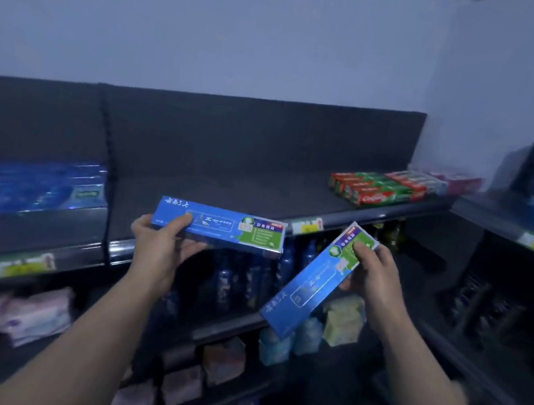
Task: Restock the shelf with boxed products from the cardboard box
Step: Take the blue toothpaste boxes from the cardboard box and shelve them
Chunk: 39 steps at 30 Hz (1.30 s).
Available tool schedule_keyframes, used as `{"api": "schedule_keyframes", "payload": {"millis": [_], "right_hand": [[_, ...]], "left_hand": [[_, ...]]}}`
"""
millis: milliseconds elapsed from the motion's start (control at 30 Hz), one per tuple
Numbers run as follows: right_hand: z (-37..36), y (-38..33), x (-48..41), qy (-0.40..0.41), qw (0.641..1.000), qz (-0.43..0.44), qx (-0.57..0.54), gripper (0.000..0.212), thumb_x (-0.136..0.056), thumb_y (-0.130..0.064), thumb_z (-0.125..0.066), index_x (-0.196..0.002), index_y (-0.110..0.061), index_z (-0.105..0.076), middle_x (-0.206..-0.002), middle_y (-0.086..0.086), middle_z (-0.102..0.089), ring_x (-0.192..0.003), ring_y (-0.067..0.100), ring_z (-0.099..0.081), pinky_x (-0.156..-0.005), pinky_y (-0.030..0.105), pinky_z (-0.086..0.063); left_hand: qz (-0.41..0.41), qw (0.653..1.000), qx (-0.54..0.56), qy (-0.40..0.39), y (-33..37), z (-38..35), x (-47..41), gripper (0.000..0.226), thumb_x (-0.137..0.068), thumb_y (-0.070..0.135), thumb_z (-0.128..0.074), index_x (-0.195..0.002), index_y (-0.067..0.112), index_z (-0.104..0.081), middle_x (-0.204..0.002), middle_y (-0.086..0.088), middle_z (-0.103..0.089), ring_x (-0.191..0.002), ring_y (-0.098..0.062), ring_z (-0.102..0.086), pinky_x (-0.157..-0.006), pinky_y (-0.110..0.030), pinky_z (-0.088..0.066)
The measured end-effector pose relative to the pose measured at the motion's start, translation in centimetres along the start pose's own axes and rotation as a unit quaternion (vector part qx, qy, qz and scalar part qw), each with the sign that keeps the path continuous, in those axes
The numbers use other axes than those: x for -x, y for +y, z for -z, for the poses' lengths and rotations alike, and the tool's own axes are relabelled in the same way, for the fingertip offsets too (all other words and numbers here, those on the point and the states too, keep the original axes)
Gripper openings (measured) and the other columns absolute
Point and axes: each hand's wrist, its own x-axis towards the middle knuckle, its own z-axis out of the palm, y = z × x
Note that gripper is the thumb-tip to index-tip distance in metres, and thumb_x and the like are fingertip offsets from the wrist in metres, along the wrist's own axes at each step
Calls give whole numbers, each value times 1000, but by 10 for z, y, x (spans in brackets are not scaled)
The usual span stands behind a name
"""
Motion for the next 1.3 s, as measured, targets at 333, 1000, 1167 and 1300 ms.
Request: {"api": "schedule_keyframes", "payload": {"millis": [333,1000,1167,1300], "right_hand": [[-110,4,-36,-1,999,0,-54,18,-95,-21,-54,-105,-12,-41,-79,8,-61,-54,17,-61,-53,33,-55],[-207,22,-214,-136,986,-23,-97,26,-97,-17,-53,-118,-10,-40,-117,26,-61,-83,36,-69,-74,47,-58],[-243,35,-255,-207,972,-64,-85,26,-97,-13,-53,-119,-9,-41,-110,21,-65,-87,34,-70,-75,45,-58],[-266,49,-279,-242,963,-87,-81,23,-95,-12,-54,-116,-10,-42,-107,22,-66,-84,33,-70,-80,49,-57]], "left_hand": [[-57,996,-2,65,48,79,-64,52,-88,6,-64,-130,28,-44,-117,-9,-61,-90,-24,-62,-87,-45,-52],[-95,957,-250,113,30,38,-225,51,-80,10,-75,-125,16,-53,-124,-1,-48,-118,-17,-46,-96,-30,-39],[-73,938,-304,150,26,42,-270,58,-81,9,-74,-133,15,-49,-141,-11,-45,-129,-26,-43,-101,-37,-39],[-59,921,-339,185,22,47,-299,64,-83,12,-73,-139,10,-42,-144,-12,-44,-130,-29,-44,-107,-40,-38]]}}
